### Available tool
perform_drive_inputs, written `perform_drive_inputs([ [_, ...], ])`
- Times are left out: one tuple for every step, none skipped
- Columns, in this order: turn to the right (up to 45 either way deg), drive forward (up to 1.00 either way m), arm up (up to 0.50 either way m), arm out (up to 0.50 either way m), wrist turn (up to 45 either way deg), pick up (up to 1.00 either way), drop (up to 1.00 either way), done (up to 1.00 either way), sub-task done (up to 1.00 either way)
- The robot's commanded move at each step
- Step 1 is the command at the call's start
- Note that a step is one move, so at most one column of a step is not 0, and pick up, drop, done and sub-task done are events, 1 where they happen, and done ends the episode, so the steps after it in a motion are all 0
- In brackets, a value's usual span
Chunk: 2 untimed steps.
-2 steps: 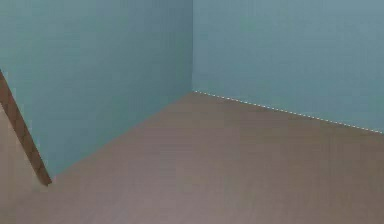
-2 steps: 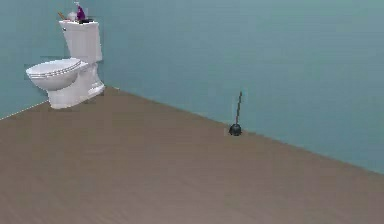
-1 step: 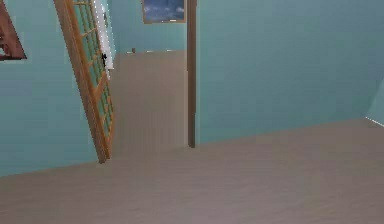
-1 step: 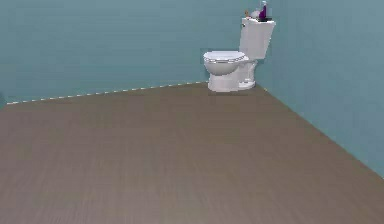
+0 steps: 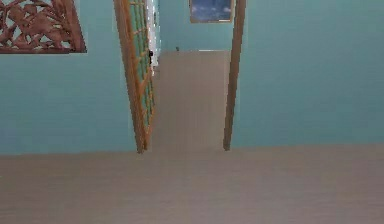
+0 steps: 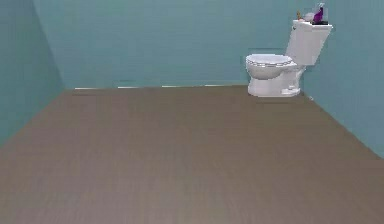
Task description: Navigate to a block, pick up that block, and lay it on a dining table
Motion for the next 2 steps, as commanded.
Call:
perform_drive_inputs([
  [-3.0,0.0,0.0,0.0,0.0,0.0,0.0,0.0,0.0],
  [0.0,1.0,0.0,0.0,0.0,0.0,0.0,0.0,0.0],
])
